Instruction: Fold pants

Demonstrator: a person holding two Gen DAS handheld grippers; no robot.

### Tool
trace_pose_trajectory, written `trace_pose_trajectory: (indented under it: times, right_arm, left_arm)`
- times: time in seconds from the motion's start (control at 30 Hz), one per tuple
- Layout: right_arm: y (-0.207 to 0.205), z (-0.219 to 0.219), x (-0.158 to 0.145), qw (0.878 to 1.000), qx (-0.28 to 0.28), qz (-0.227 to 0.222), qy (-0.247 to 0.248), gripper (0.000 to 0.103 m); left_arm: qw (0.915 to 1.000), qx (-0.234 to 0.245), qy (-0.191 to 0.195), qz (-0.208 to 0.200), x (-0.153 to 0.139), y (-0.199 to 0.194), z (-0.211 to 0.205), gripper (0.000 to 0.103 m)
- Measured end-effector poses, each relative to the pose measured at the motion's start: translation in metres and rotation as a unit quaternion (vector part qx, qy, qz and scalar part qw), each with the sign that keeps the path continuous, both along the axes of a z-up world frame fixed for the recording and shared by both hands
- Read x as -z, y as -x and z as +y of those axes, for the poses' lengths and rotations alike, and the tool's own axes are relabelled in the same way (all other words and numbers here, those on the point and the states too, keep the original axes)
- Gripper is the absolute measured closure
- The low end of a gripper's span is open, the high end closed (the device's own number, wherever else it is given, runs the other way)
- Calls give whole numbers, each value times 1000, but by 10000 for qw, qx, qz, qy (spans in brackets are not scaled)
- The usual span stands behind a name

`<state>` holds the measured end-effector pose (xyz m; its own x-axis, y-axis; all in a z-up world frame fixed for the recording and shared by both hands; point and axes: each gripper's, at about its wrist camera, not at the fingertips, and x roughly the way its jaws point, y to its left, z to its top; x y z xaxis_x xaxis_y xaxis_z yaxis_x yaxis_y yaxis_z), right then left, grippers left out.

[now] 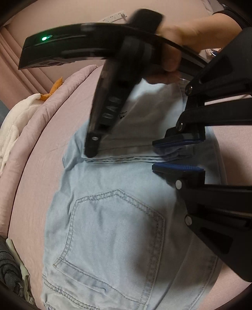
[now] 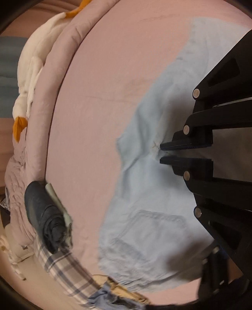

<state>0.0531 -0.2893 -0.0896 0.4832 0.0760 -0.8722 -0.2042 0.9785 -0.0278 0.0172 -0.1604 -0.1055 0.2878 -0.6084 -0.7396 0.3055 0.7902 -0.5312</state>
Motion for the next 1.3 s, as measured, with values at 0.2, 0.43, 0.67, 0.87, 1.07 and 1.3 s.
trace_pose_trajectory:
  times: [0.2,0.43,0.67,0.87,1.07,1.3]
  right_arm:
    - [27,-31,-26,9966,381,-368,-637,92]
    - [103,-29,-4,9999,114,-3,-9,92]
    - [164,-28,-9,9997,128,-177,-71,92]
    - [177,-52,-30,9953,740,-542,-309,84]
    - [180,-43,-24,9935,760,-546,-652,83]
    - [178,-19,-24,9959,425,-512,-605,83]
  left_arm:
    - [10000,5,56,-18,-1,0,0,85]
    - [10000,-58,24,35,-3,5,4,84]
    - [9998,-47,158,62,-13,35,36,71]
    - [9958,-803,399,-180,-28,71,96,23]
    - [9760,-1830,1112,395,-6,69,154,23]
    - [9390,-2726,1989,670,4,46,171,23]
